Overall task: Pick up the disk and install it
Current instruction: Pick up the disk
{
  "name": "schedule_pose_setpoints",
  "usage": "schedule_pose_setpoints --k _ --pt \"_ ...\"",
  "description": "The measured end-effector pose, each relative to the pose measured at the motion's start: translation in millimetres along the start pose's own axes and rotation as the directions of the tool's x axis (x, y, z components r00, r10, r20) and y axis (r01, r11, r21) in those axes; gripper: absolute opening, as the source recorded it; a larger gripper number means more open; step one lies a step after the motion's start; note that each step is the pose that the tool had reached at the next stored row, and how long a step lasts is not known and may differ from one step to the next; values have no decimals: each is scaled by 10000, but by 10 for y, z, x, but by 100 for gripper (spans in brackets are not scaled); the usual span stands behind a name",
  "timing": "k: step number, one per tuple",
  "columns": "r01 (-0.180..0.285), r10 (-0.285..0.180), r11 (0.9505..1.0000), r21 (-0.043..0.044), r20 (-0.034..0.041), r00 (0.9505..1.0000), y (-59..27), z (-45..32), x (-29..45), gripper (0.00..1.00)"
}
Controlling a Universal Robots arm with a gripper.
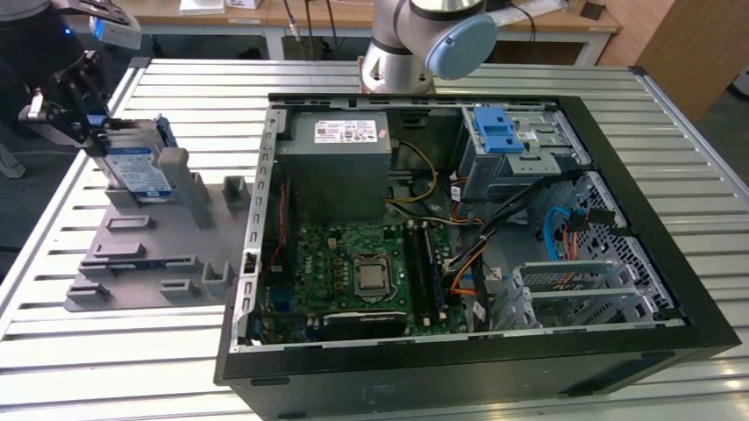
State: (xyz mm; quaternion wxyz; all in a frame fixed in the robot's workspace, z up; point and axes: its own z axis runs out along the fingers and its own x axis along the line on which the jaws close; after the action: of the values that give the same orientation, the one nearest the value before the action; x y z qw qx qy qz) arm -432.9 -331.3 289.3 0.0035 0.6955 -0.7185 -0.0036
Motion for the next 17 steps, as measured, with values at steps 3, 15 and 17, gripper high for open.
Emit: schedule_pose_setpoints --k 3,15,17 --pt "0 0 10000 5 2 10000 0 -3 0 44" --pt "92 -92 10000 2 2 10000 2 -168 0 36" --pt "102 -102 9999 2 1 9999 2 -200 0 36"
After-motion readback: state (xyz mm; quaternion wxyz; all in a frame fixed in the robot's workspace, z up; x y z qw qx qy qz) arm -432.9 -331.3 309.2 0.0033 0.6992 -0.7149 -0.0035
